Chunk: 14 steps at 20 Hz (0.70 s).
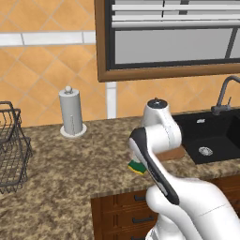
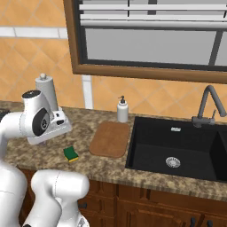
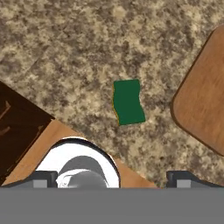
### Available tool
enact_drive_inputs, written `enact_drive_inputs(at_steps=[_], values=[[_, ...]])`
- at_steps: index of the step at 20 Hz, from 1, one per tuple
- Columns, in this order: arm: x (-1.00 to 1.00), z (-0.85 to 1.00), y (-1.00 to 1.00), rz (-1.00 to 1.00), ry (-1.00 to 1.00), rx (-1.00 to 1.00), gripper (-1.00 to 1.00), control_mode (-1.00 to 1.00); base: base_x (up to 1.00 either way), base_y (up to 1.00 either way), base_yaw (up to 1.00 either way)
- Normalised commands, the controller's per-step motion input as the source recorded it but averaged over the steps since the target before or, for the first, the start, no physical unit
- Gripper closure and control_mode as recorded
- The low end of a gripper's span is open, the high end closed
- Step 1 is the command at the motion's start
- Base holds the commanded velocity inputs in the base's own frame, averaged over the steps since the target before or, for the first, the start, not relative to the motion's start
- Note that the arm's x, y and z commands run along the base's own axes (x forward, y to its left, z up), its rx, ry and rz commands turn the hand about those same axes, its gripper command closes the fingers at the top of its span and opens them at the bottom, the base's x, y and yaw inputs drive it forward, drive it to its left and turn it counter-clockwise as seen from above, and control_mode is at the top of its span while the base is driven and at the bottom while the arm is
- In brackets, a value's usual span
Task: Pick up the sponge from the counter and clean the cutting board by briefly scrubbing or pressing down on the cutting board. Once finished, release the sponge.
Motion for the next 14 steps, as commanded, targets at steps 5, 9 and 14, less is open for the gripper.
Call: enact_drive_inputs(at_steps=[5, 9, 14], values=[[0.47, -0.56, 0.0, 0.0, 0.01, 0.0, -1.0, -1.0, 0.0, 0.0, 0.0], [0.49, -0.27, 0.0, 0.0, 0.05, 0.0, -1.0, -1.0, 0.0, 0.0, 0.0], [0.39, -0.2, 0.09, 0.0, 0.08, 0.0, -1.0, -1.0, 0.0, 0.0, 0.0]])
